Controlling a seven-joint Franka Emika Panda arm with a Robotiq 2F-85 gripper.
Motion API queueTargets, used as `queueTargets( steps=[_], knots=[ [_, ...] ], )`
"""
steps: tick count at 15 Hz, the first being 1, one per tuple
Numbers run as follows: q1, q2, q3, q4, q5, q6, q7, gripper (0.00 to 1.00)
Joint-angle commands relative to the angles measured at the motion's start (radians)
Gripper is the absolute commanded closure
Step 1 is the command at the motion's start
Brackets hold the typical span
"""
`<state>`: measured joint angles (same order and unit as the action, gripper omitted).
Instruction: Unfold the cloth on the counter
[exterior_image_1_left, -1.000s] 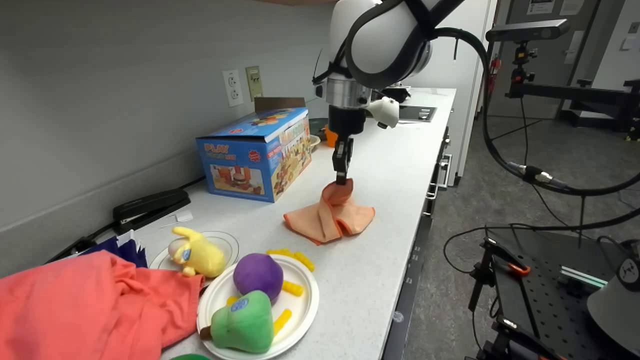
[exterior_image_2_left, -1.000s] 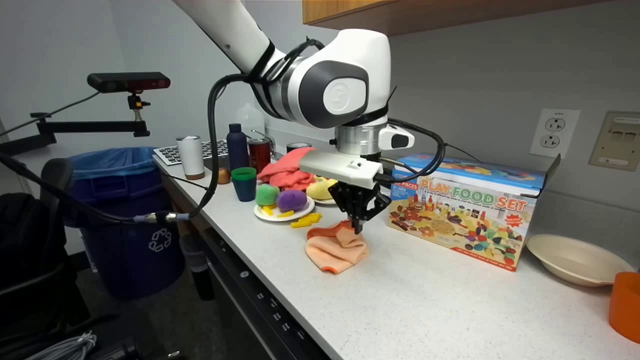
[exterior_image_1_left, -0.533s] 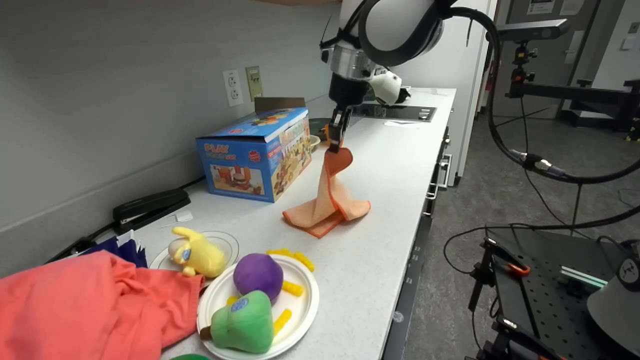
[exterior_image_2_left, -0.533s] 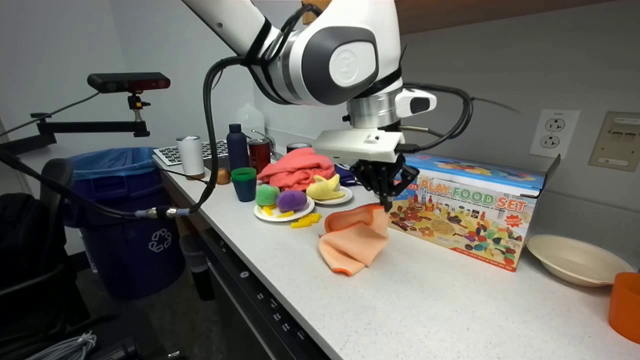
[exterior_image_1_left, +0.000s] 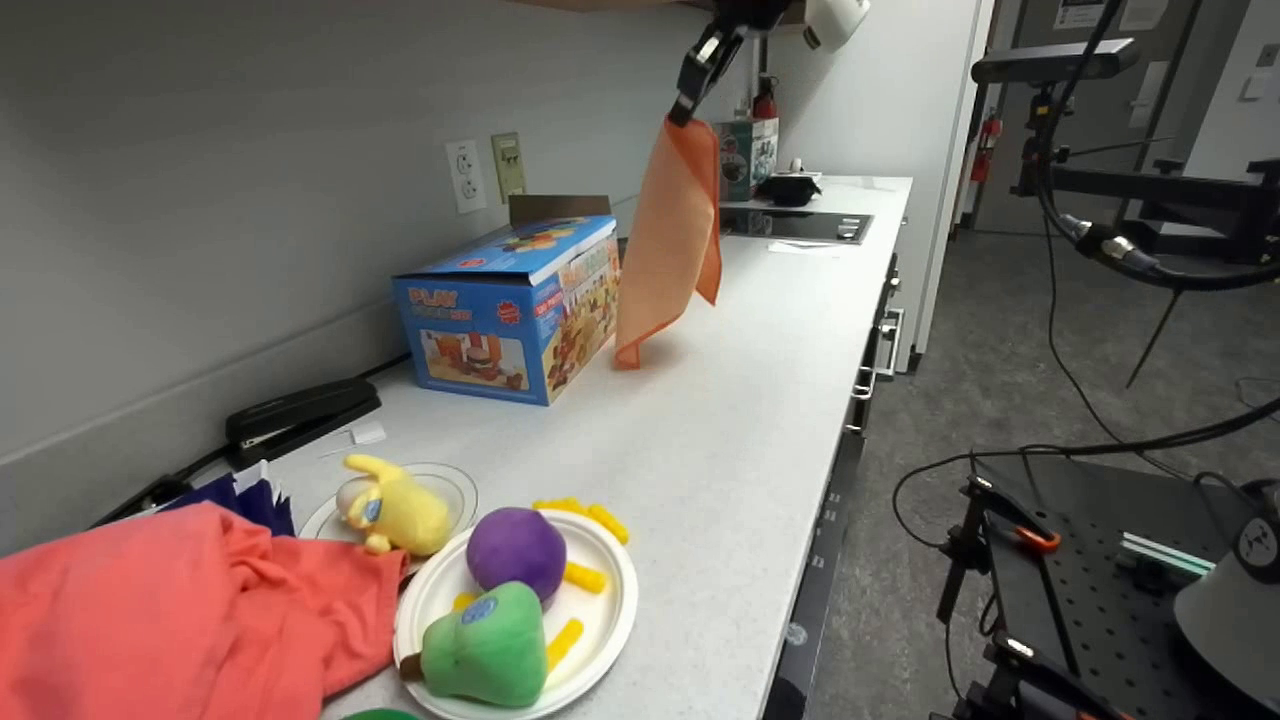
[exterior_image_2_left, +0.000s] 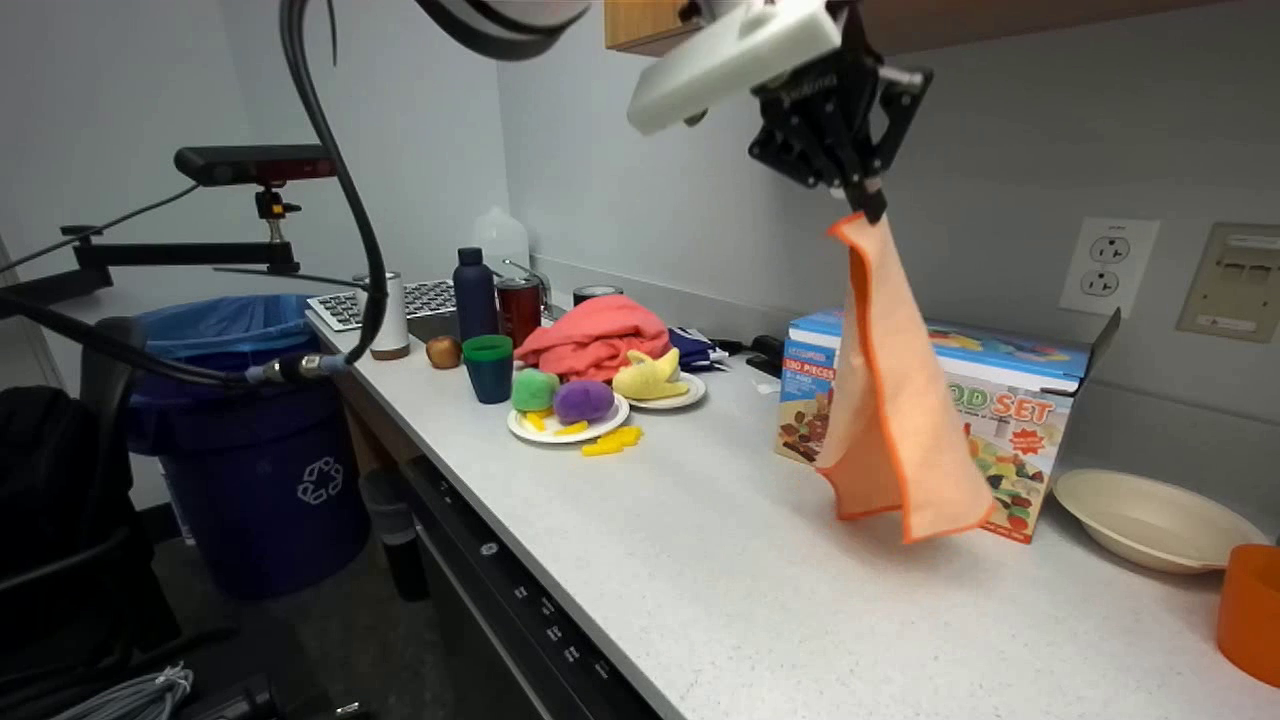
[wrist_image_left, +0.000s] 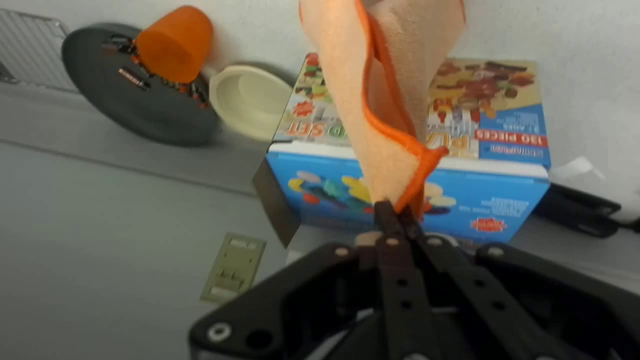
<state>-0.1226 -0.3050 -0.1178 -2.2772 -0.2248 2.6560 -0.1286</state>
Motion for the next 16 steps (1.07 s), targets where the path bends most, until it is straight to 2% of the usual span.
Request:
queueTargets(
  steps=[1, 6, 10, 16],
  knots=[
    [-0.016, -0.176, 0.005, -0.03, -0.006, -0.024, -0.006, 1.0],
    [0.014, -0.265, -0.008, -0.028, 0.014, -0.138, -0.069, 1.0],
    [0.053, -0.297, -0.022, -0.034, 0.017, -0.357, -0.2, 1.0],
    [0.062, -0.356, -0.019, -0.036, -0.031, -0.64, -0.359, 1.0]
  ],
)
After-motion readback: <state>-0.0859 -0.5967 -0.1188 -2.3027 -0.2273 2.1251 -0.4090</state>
